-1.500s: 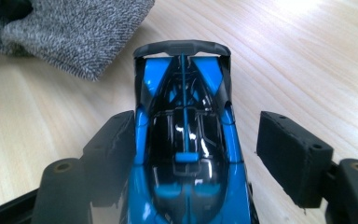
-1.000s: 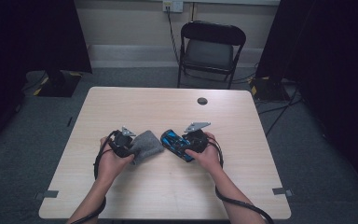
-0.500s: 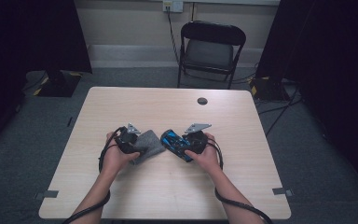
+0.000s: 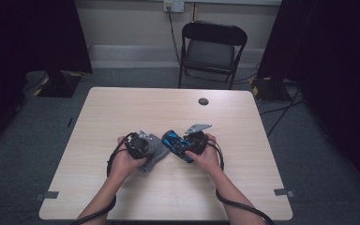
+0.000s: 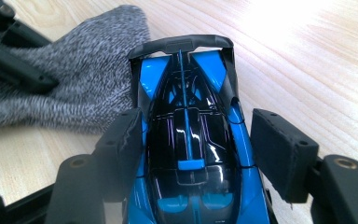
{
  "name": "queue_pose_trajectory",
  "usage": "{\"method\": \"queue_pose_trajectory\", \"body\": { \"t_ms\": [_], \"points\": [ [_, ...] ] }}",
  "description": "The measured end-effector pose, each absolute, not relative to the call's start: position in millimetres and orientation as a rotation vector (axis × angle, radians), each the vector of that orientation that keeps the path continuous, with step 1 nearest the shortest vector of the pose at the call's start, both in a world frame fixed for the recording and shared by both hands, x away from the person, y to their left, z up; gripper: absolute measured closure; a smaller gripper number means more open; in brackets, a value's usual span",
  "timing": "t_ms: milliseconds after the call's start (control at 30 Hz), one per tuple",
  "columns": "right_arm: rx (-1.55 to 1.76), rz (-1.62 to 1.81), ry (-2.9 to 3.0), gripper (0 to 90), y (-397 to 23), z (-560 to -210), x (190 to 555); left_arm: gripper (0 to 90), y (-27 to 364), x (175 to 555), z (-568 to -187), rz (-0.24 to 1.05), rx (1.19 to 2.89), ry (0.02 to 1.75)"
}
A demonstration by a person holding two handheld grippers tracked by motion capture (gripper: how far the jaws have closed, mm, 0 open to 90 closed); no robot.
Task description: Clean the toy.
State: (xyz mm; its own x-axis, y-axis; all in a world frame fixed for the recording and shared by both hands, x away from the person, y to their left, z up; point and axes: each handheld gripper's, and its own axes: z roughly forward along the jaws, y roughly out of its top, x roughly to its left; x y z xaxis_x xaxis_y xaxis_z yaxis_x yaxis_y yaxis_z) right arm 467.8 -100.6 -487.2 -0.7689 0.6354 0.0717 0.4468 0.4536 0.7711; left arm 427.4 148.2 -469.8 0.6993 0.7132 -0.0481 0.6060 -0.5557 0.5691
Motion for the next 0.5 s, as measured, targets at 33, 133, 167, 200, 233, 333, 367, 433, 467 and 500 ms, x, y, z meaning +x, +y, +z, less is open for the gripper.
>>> {"method": "queue_pose_trajectory", "body": {
  "t_ms": [33,133,167,200,233,333,367,433,467,500],
  "points": [
    [0.940,1.212,2.477,35.3,-101,-487,468,73.7,147,426,-470,0.250,2.341,1.007],
    [0.943,1.209,2.476,35.3,-100,-487,468,74.1,144,420,-470,0.216,2.318,1.013],
    [0.944,1.209,2.476,35.3,-100,-487,468,74.2,143,418,-470,0.209,2.316,1.009],
    [0.945,1.208,2.476,35.3,-100,-487,468,74.3,142,416,-470,0.195,2.313,1.002],
    [0.946,1.207,2.476,35.3,-100,-487,468,74.5,140,415,-470,0.172,2.305,0.996],
    [0.948,1.209,2.474,35.2,-100,-487,467,74.5,134,411,-470,0.165,2.312,0.976],
    [0.950,1.206,2.474,35.2,-100,-487,467,74.5,132,410,-470,0.160,2.312,0.969],
    [0.952,1.204,2.475,35.2,-100,-487,467,74.5,127,407,-470,0.156,2.316,0.958],
    [0.951,1.204,2.475,35.2,-100,-487,468,74.5,125,406,-470,0.150,2.317,0.954],
    [0.953,1.204,2.474,35.2,-100,-487,468,74.5,122,405,-470,0.154,2.323,0.945]
  ]
}}
